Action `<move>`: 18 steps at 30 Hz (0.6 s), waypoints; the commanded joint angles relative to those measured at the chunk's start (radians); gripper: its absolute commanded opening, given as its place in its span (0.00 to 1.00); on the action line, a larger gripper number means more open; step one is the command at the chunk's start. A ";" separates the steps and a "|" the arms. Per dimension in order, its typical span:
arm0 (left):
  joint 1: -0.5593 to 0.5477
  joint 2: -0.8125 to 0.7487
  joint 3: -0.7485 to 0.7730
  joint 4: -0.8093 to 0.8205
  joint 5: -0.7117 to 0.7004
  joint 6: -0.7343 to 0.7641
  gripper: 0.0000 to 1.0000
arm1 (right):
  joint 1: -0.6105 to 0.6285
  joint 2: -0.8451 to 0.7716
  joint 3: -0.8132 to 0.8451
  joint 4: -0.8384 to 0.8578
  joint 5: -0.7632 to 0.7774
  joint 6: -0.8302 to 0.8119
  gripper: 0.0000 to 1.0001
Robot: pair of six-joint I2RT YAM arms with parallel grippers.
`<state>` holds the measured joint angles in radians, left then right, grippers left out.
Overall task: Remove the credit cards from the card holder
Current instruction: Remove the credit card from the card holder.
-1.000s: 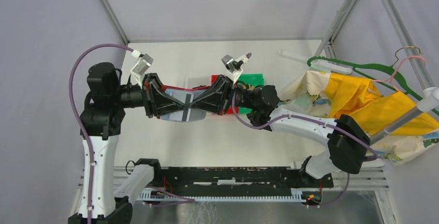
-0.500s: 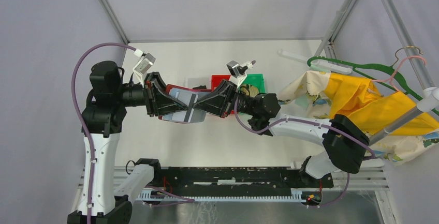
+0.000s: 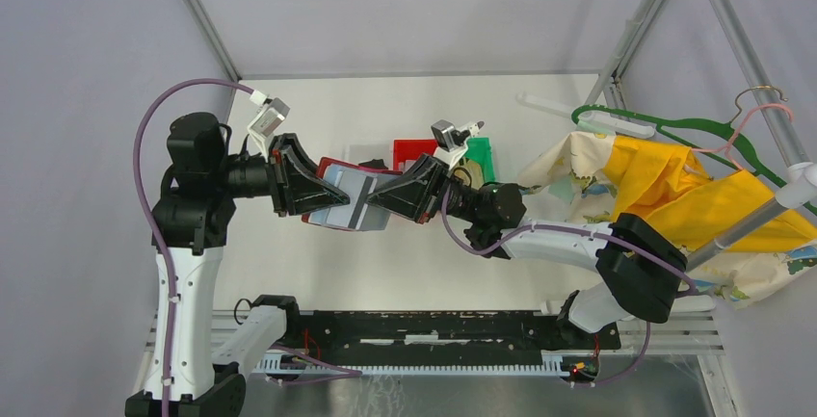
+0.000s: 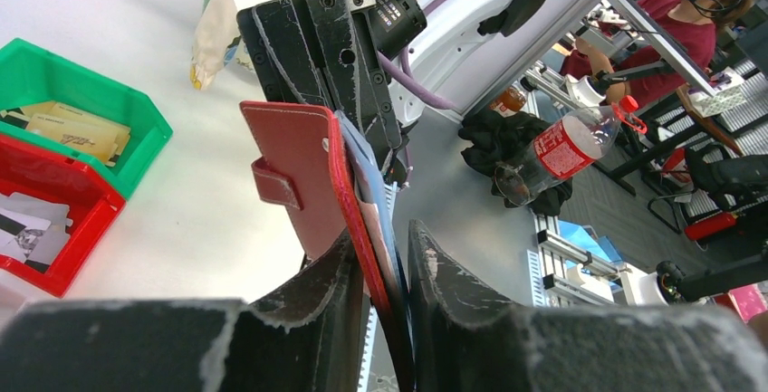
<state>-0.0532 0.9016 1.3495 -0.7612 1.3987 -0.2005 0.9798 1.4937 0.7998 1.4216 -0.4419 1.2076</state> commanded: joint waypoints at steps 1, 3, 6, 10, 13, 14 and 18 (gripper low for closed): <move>-0.003 -0.003 0.053 0.025 0.060 -0.013 0.29 | 0.000 -0.010 0.010 0.148 0.009 0.036 0.00; -0.002 -0.002 0.056 0.026 0.060 -0.015 0.28 | -0.001 -0.004 0.010 0.189 0.020 0.049 0.00; -0.003 0.000 0.060 0.025 0.060 -0.022 0.26 | -0.001 0.005 0.016 0.222 0.023 0.062 0.00; -0.002 0.003 0.063 0.025 0.060 -0.028 0.22 | -0.001 -0.002 -0.001 0.229 0.043 0.062 0.00; -0.003 0.007 0.068 0.026 0.060 -0.034 0.19 | -0.001 -0.010 -0.021 0.230 0.055 0.056 0.00; -0.003 0.009 0.070 0.025 0.060 -0.036 0.18 | -0.001 -0.014 -0.028 0.231 0.061 0.053 0.00; -0.002 0.011 0.081 0.025 0.057 -0.040 0.16 | -0.001 -0.028 -0.059 0.220 0.081 0.040 0.00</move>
<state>-0.0547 0.9211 1.3754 -0.7624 1.4071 -0.2020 0.9829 1.5063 0.7670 1.5284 -0.3981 1.2339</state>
